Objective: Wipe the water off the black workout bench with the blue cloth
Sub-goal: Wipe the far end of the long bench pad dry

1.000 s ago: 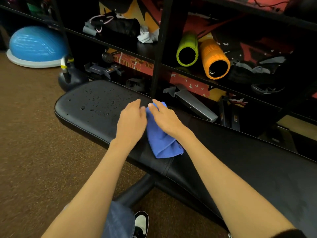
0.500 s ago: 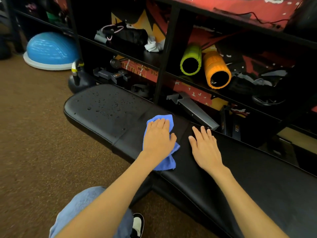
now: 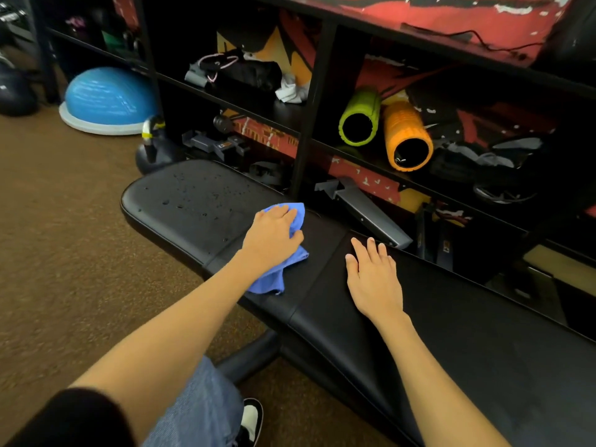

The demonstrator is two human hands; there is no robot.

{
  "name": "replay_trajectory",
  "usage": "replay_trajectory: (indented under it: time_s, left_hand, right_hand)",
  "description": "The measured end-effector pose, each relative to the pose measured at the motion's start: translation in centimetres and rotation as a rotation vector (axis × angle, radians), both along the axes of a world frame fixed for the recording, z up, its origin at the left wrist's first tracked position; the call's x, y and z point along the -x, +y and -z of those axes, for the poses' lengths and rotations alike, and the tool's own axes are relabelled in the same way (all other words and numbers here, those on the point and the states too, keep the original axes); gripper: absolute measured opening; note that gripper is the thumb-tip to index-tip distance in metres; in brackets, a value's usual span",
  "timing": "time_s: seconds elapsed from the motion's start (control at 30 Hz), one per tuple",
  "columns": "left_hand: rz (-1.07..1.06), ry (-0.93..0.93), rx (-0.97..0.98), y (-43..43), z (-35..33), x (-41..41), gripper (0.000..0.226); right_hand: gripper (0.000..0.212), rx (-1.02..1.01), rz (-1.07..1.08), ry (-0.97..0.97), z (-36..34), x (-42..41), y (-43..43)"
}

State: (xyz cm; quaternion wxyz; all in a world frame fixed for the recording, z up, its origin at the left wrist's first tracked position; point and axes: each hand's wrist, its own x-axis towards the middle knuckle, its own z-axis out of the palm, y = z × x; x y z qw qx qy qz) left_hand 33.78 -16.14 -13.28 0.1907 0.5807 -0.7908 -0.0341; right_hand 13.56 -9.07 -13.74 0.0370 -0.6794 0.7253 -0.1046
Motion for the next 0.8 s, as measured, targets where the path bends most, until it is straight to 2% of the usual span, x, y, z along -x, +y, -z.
replay_trajectory:
  time_s: [0.07,0.2,0.27,0.37,0.47,0.67,0.8]
  left_hand:
    - [0.007,-0.016,-0.013,-0.8,0.2,1.0,0.03]
    - [0.174,0.086,-0.089,2.2,-0.7,0.2,0.049]
    - [0.24,0.154,-0.154,4.5,-0.4,-2.0,0.042]
    - [0.246,0.219,-0.144,6.4,0.1,-5.7,0.043]
    - [0.209,0.188,-0.161,5.1,-0.2,-6.4,0.041]
    - [0.085,0.01,-0.093,0.5,-0.9,-2.6,0.041]
    - [0.062,0.03,-0.09,-0.3,-1.1,-1.5,0.036]
  right_hand:
    - [0.05,-0.004,0.006,-0.017,0.0,0.2,0.1]
    - [0.049,0.007,0.005,-0.046,-0.1,0.4,0.2]
    - [0.049,0.015,-0.001,-0.044,-0.1,0.4,0.2]
    - [0.049,0.005,-0.002,-0.043,0.0,0.5,0.2]
    - [0.049,0.004,0.003,-0.047,0.0,0.4,0.2]
    - [0.049,0.013,-0.004,-0.056,0.0,0.3,0.1]
    - [0.049,0.01,0.005,-0.055,0.0,0.5,0.0]
